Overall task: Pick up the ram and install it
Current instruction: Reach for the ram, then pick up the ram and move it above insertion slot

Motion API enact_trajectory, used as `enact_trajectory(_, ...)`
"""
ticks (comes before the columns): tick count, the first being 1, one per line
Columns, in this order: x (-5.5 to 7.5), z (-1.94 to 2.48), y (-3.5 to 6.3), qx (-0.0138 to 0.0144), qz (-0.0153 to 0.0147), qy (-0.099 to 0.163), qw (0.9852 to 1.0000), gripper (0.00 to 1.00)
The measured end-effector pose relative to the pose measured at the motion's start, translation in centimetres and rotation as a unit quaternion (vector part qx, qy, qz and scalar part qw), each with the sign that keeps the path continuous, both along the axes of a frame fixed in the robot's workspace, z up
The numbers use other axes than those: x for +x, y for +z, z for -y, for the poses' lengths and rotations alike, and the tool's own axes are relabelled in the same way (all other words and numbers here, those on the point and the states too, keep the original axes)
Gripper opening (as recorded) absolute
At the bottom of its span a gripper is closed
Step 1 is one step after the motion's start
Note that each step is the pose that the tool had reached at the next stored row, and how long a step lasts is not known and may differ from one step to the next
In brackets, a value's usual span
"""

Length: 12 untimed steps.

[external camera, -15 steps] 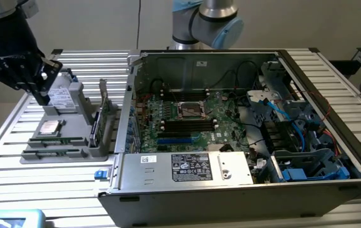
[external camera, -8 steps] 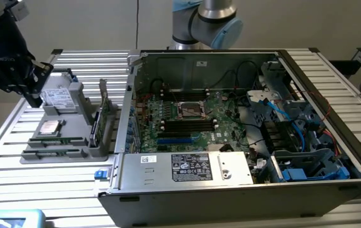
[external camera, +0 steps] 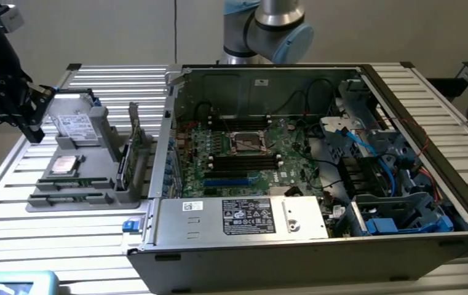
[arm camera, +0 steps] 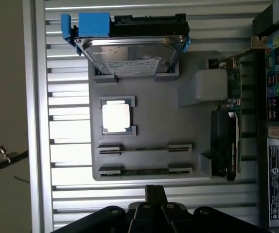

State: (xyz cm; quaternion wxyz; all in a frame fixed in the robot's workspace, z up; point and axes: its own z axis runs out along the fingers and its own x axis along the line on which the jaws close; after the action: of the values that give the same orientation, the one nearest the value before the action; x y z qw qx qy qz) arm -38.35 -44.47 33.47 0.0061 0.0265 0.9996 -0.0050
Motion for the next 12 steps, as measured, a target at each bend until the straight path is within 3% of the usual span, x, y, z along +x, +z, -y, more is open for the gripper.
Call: enact_trajectory(12, -0.13, 0.0, -0.03, 0.0, 0.0, 0.001, 1.0, 0.11)
